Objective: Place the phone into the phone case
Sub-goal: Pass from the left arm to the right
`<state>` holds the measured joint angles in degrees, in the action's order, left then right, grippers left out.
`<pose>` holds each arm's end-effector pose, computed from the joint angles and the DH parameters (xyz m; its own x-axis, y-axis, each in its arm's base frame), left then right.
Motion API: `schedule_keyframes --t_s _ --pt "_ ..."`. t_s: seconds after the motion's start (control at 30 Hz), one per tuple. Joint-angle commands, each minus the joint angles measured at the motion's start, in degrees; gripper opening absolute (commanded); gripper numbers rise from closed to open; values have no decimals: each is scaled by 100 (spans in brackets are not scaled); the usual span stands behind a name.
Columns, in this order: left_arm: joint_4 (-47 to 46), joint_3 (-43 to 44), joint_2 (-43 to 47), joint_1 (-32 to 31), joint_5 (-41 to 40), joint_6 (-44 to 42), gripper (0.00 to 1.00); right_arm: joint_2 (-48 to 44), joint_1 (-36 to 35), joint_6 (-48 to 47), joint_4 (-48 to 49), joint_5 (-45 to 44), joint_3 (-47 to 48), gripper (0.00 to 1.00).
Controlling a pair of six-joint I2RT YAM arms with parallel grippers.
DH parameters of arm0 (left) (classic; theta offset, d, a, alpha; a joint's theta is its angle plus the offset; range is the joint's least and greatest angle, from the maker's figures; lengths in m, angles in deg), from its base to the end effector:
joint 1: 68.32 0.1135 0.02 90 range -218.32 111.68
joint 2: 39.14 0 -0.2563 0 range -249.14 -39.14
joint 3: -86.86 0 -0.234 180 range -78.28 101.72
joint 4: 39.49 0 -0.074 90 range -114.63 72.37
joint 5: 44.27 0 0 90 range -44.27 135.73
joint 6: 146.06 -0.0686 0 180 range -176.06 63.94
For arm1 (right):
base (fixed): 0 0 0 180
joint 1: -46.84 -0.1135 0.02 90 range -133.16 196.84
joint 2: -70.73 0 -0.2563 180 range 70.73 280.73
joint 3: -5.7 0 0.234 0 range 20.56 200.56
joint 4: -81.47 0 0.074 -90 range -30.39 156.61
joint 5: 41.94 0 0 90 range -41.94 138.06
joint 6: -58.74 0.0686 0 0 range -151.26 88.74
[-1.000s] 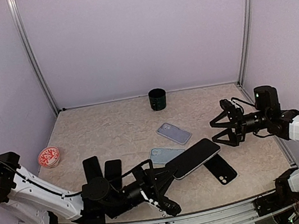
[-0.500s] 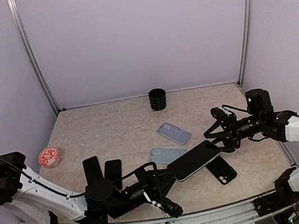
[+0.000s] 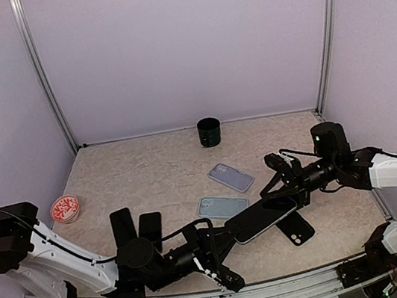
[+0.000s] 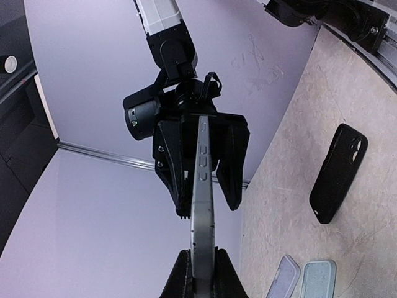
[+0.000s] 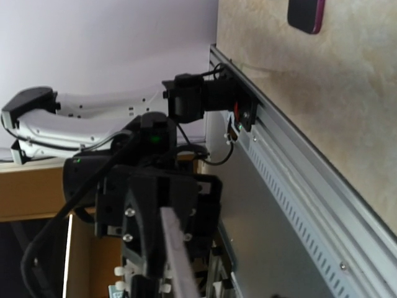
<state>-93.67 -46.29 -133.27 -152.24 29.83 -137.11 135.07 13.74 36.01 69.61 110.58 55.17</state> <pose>0.0543 -0.3323 0.2140 0.9182 0.3492 -0.1870 0.1317 0.1759 0.9755 0.1591 0.1763 0.2370 -0.9902 -0.1375 0.0229 -0.0063 0.2087 0.9780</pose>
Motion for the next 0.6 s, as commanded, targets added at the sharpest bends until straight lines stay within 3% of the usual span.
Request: schedule_keyframes --t_s 0.0,0.4,0.57 --pt "-539 170 -2 52 70 -10 0 53 -204 156 303 160 136 47" --pt "-612 105 -1 86 37 -16 0 44 -695 -275 -381 187 441 47" --pt "-619 99 -18 86 34 -46 0 -10 -732 -293 -476 193 450 36"
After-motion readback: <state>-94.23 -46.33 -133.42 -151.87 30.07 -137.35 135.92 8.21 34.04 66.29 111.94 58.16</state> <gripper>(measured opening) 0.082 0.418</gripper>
